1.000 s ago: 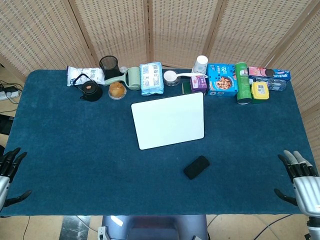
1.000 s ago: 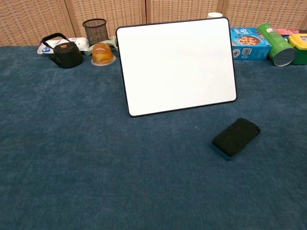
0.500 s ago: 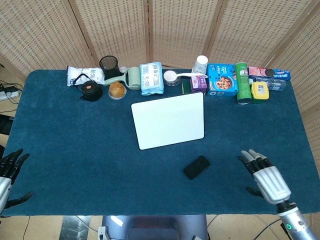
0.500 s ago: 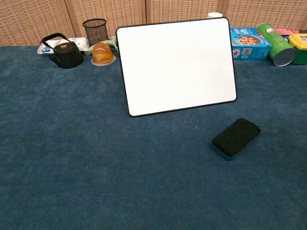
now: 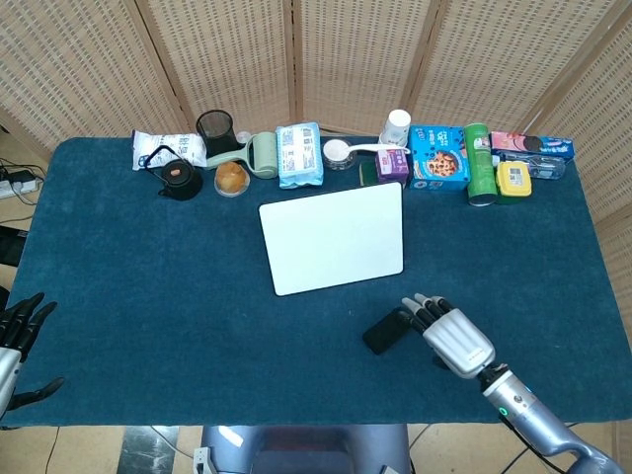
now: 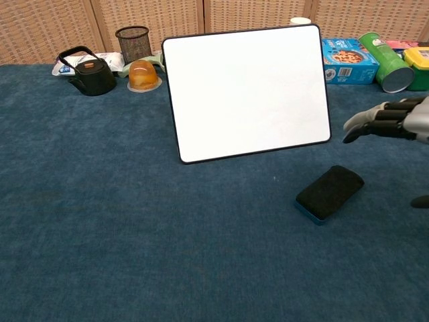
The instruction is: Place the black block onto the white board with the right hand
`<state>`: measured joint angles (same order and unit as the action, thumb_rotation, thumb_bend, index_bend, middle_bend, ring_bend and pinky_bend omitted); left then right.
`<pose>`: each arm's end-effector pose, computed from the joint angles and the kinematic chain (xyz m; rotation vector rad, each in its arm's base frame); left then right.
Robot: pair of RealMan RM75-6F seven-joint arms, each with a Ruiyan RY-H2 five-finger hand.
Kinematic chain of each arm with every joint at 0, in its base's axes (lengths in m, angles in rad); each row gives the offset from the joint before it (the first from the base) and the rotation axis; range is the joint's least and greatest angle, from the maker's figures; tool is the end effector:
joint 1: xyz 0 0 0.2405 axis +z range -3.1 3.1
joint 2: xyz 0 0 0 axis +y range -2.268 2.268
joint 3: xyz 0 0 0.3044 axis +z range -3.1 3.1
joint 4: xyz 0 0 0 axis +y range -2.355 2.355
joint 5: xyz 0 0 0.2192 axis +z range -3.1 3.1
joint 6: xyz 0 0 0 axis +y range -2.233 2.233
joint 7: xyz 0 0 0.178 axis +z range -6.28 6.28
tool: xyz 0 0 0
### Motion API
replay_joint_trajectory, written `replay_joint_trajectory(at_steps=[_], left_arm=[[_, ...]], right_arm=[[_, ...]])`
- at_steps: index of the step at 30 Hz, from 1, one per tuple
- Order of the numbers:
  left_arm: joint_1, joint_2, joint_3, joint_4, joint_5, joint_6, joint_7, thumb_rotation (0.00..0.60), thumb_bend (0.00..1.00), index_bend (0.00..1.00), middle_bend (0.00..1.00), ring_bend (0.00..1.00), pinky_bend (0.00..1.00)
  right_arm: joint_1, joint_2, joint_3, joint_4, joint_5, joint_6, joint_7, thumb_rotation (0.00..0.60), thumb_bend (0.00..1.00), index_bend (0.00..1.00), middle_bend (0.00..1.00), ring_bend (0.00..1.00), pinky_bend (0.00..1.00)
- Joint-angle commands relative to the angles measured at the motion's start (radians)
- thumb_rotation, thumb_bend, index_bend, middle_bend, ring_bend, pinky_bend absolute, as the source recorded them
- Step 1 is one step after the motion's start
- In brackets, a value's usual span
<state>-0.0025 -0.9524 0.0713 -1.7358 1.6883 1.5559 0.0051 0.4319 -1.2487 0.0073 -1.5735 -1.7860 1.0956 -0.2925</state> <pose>-0.3330 0.1618 0.1986 -1.5304 -0.8951 -0.8722 -0.2528 -0.2892 0.0419 2.1411 -0.4801 0.8260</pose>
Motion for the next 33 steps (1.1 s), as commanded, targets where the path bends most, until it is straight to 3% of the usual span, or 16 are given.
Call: replay_joint_trajectory(at_steps=[1,23,33], left_arm=[[-0.001,0.005,-0.002,0.000,-0.003,0.000,-0.009,0.600,0.06,0.00,0.00,0.00,0.08],[-0.010,0.027,-0.002,0.013,-0.004,-0.001,-0.076,0.600,0.06,0.00,0.00,0.00,0.08],[-0.008,0.032,0.000,0.019,0.001,0.006,-0.097,0.600,0.06,0.00,0.00,0.00,0.08]], right_arm=[[0.036,-0.030,0.009,0.000,0.023,-0.052,-0.040,0.600,0.00,0.18,0.16,0.18,0.26],[0.150,-0.159,0.046,0.033,0.213,-0.251,-0.296,0.600,0.00,0.25,0.23,0.24,0.27],[0.169,-0.195,0.028,0.056,0.218,-0.238,-0.304,0.600,0.02,0.40,0.35,0.32,0.31]])
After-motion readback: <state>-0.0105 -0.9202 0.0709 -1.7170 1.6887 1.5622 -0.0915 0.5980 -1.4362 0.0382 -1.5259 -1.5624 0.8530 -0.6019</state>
